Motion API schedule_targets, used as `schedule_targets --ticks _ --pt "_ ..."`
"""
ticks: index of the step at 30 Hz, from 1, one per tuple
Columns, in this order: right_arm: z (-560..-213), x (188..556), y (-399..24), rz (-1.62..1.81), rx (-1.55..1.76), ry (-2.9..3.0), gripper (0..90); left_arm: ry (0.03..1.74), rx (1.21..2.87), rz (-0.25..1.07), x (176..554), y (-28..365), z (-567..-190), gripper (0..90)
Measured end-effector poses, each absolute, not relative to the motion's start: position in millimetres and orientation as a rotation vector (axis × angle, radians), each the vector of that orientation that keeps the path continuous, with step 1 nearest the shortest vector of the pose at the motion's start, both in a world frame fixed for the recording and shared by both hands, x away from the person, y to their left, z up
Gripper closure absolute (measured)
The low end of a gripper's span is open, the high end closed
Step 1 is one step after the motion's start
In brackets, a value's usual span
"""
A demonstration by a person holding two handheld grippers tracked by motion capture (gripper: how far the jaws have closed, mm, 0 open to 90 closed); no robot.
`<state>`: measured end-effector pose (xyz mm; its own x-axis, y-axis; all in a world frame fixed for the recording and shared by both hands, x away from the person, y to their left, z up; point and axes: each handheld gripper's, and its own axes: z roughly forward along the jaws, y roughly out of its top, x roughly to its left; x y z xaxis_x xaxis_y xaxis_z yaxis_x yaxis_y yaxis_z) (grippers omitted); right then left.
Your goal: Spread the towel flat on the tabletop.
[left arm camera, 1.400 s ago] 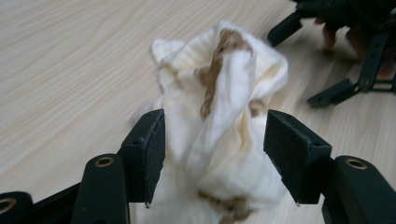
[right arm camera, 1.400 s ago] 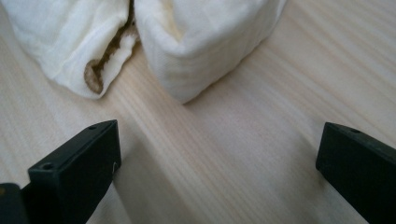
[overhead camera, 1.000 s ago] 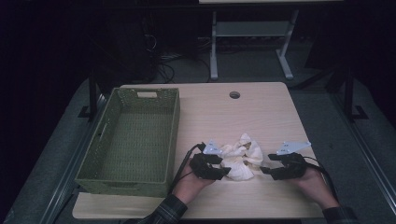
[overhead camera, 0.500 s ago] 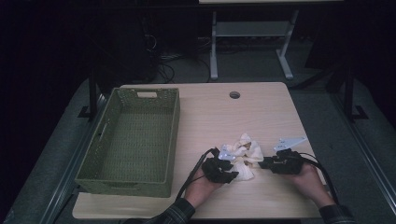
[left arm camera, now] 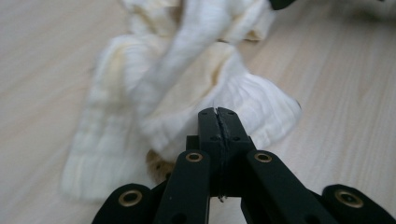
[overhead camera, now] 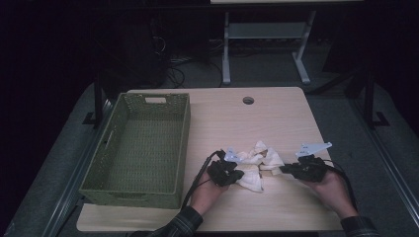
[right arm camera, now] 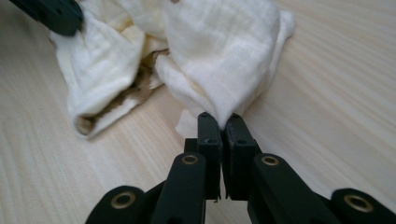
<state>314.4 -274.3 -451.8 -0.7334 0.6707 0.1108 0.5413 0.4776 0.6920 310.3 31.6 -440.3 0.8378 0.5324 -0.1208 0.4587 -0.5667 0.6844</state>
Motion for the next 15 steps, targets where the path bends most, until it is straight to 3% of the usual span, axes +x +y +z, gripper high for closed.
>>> schedule_targets --ticks 15 --pt "-445.7 321.7 -311.0 1.058 1.137 2.449 86.6 0.868 2.224 0.233 327.4 53.8 -439.9 89.5"
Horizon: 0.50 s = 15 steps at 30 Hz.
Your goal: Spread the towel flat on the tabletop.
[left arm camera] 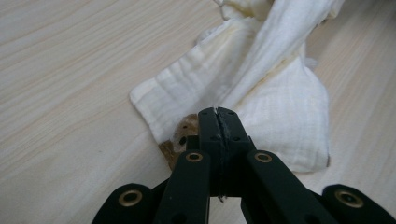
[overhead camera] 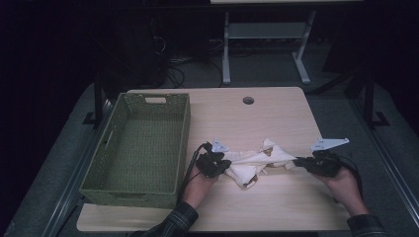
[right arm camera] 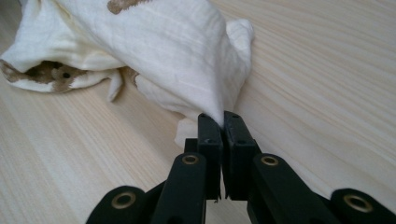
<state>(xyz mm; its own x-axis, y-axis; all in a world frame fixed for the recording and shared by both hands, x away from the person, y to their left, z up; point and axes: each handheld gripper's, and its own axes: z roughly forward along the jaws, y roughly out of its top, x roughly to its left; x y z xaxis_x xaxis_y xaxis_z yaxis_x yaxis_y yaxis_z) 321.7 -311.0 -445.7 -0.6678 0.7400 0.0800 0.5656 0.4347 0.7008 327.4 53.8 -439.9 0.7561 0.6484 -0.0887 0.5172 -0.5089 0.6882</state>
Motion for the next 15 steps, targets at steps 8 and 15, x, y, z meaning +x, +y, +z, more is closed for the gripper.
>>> schedule_targets --ticks 8,15 --pt "-442.4 322.7 -313.4 1.116 1.162 2.463 68.0 0.843 2.197 0.187 323.4 52.7 -437.9 82.0" --pt "-415.0 329.6 -314.2 1.236 1.108 2.4 64.0 0.856 2.175 0.229 332.0 50.4 -427.8 73.2"
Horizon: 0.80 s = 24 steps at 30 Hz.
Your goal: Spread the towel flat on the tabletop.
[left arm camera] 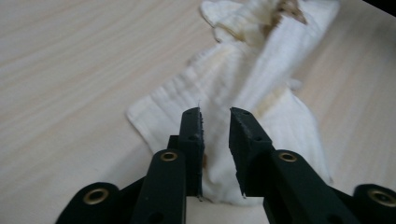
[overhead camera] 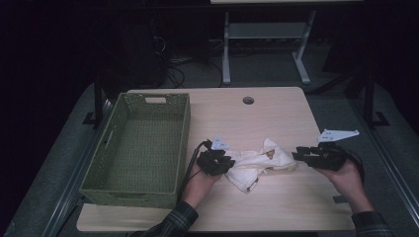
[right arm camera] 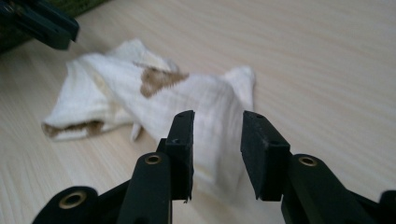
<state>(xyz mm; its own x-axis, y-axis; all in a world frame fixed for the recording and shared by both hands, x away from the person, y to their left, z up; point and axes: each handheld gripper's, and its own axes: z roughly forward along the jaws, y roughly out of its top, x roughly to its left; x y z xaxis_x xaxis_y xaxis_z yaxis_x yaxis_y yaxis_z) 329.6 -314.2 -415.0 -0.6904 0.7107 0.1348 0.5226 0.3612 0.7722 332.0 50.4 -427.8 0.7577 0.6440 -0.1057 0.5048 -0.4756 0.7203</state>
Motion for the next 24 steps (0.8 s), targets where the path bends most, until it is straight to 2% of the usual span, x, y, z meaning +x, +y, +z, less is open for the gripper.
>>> schedule_targets --ticks 6,9,16,24 --pt "-410.7 362.3 -301.6 1.215 1.071 2.422 67.6 0.898 2.174 0.294 348.9 46.2 -427.3 63.2" --pt "-415.1 383.6 -291.8 1.182 1.062 2.462 68.5 0.906 2.184 0.316 357.3 44.2 -429.7 61.5" --pt "-433.3 422.4 -274.4 1.131 1.079 2.497 69.6 0.961 2.195 0.324 372.3 38.7 -442.0 61.0" --pt "-457.0 445.3 -260.3 1.097 1.101 2.528 69.6 1.025 2.244 0.354 379.9 44.3 -454.8 61.4"
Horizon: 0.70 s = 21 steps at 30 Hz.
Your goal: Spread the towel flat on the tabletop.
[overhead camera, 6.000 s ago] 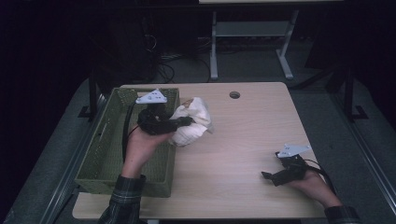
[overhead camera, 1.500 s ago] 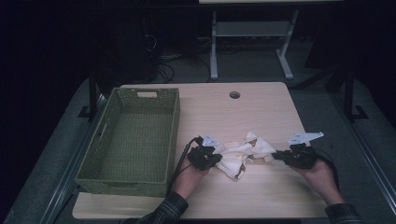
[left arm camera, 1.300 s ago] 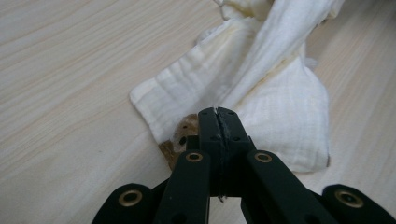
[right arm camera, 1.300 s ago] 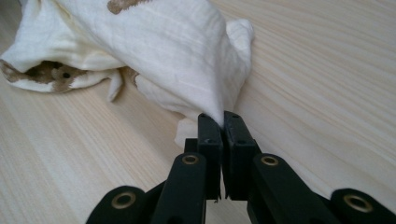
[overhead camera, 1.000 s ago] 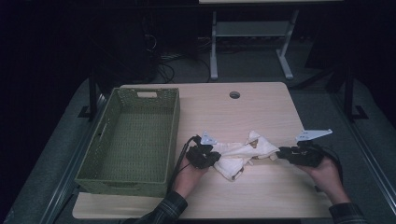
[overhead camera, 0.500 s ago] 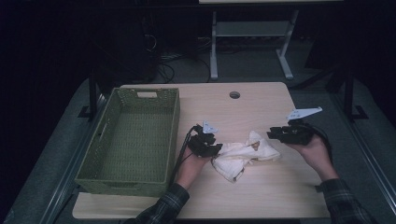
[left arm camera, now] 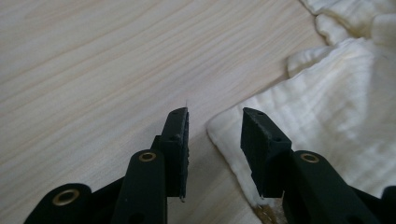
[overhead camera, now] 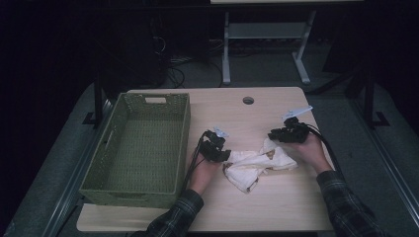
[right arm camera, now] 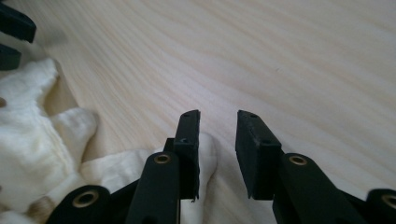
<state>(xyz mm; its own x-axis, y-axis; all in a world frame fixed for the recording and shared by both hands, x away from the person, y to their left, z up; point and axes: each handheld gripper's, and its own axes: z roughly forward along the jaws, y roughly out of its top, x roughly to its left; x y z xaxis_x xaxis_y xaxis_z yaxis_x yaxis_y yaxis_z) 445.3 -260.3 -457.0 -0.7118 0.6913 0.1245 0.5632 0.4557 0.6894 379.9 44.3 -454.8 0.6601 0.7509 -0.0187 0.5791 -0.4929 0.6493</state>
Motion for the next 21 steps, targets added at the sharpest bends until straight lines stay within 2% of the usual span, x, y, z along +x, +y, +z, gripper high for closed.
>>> schedule_targets --ticks 4,8,9,13,21 --pt "-464.3 448.3 -255.0 1.072 1.083 2.549 71.8 1.029 2.247 0.33 381.3 42.3 -461.0 62.6" --pt "-469.2 448.6 -252.3 1.043 1.094 2.556 78.7 1.015 2.248 0.338 382.2 41.9 -462.8 66.0" --pt "-469.4 448.0 -252.0 1.053 1.098 2.56 81.6 1.013 2.243 0.326 382.0 41.6 -463.0 67.8" --pt "-469.4 446.4 -250.4 1.05 1.083 2.561 87.0 0.99 2.251 0.284 381.0 39.5 -462.6 85.1" --pt "-455.4 442.4 -268.1 1.087 1.099 2.499 87.5 1.011 2.186 0.271 384.3 43.6 -451.7 87.6"
